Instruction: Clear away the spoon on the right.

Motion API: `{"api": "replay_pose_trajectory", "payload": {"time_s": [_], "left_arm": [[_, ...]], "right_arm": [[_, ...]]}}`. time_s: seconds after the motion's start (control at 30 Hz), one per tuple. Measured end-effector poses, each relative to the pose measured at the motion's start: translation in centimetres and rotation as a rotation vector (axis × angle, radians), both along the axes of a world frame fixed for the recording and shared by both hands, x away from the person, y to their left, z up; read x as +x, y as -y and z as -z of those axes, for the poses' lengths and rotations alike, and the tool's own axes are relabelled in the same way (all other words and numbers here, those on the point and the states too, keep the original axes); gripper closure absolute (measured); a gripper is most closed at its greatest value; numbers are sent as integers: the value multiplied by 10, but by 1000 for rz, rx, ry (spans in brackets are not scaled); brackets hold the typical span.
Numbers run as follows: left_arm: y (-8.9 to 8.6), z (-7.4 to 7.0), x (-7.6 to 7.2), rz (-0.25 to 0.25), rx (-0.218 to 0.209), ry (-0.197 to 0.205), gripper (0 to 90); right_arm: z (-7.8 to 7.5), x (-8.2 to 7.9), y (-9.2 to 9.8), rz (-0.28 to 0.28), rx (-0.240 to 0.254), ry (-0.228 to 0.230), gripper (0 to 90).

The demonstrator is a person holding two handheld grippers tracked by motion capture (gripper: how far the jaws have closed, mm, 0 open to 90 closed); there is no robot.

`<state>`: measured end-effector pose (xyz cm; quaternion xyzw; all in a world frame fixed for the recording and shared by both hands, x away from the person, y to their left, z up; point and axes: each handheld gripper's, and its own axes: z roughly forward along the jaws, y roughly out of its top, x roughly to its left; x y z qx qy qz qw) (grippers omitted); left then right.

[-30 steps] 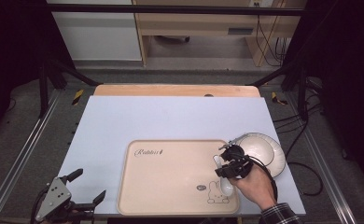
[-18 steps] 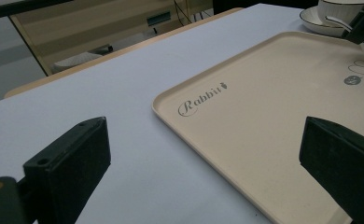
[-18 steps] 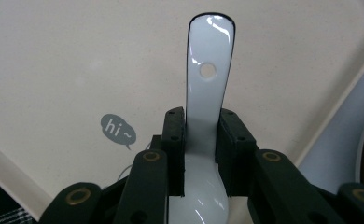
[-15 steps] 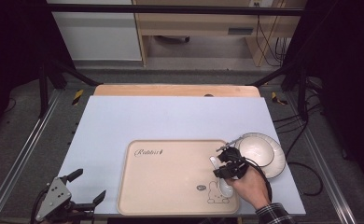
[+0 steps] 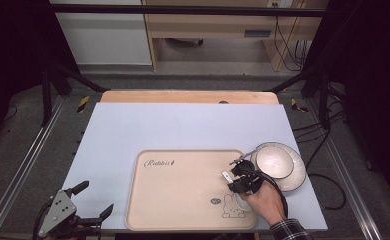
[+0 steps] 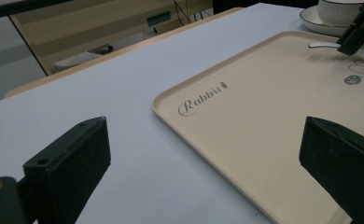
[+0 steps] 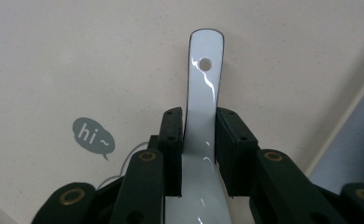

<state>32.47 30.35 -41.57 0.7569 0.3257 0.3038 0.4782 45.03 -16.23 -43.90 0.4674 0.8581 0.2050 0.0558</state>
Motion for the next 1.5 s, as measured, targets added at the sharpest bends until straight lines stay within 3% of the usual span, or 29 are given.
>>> {"api": "replay_pose_trajectory", "payload": {"time_s": [0.17, 0.37, 0.73, 0.83, 1.03, 1.17, 1.5], "left_arm": [[0, 0, 0, 0, 1, -1, 15], [0, 0, 0, 1, 2, 0, 15], [1, 0, 0, 3, 8, 1, 15], [1, 0, 0, 3, 8, 1, 15], [0, 0, 0, 4, 9, 2, 15], [0, 0, 0, 4, 8, 2, 15], [1, 0, 0, 6, 8, 2, 15]], "right_arm": [[1, 0, 1, 4, 4, 1, 686], [-4, -2, 1, 1, 25, 42, 692], [-6, -15, -9, -62, 62, 124, 890], [-4, -17, -13, -41, 75, 121, 900], [3, -19, -15, -68, 78, 132, 900], [5, -18, -14, -89, 61, 148, 900], [13, -16, -13, -76, 37, 132, 900]]}}
